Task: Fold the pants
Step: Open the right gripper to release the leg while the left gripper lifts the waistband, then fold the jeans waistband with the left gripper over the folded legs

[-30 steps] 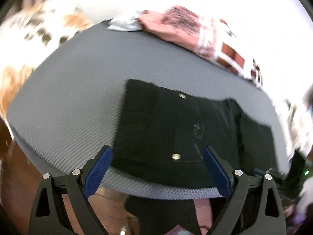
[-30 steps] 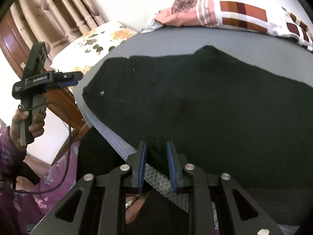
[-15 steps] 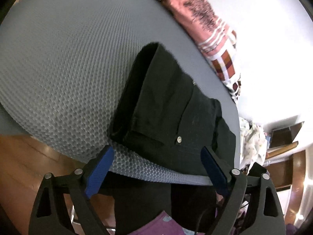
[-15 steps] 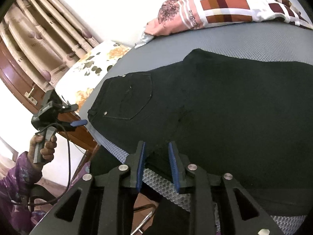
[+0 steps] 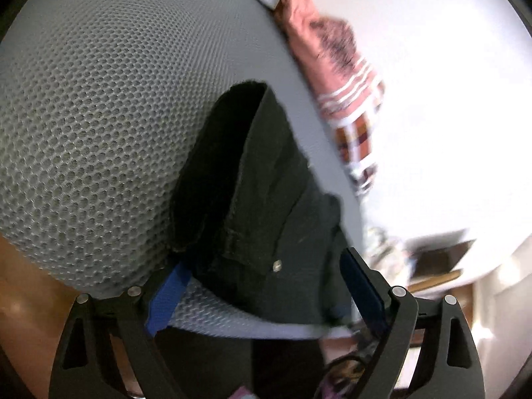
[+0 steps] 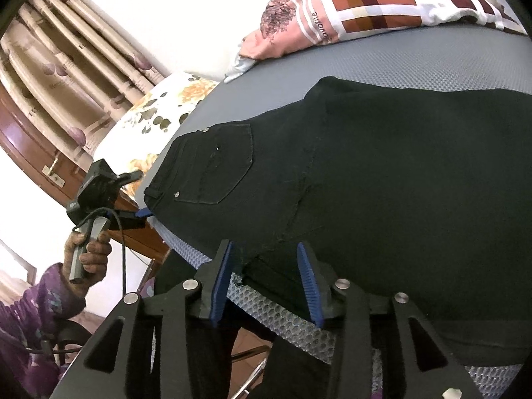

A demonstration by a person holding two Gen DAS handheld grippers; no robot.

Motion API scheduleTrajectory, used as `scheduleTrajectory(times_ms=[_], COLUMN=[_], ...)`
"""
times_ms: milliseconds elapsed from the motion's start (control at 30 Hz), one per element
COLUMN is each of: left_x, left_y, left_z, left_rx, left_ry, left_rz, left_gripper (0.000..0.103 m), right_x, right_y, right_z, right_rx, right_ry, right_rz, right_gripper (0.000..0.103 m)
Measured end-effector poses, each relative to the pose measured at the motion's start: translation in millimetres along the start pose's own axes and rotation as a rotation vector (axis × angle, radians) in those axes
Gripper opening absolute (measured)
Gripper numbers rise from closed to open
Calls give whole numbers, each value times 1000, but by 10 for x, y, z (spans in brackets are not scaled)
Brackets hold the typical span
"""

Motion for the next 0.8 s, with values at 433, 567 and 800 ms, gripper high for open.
scheduleTrajectory(times_ms=[433, 567, 800], left_x=[26, 18, 0], left_y=[146, 150, 166], left_z=[149, 149, 32], left_rx=[108, 128, -52], left_ry=[-43, -73, -88], left_rz=[34, 46, -201], left_gripper=[88, 88, 28], right_x=[-39, -54, -59], right_y=[-29, -33, -22], right_z=[-55, -51, -36], right_rx=[-33, -35, -39], right_ry=[10, 11, 11], right_rz=[-14, -18, -18], right_gripper=[54, 56, 60])
Point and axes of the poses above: each gripper's, at about its wrist camera, not at the fingertips, and x roughly against the way its jaws point, y to its left, z to its underside, the point moved 10 cm from there along -x, roughly the way its jaws point, and after that the axes turned 15 degrees about z, right-handed, at the moved point
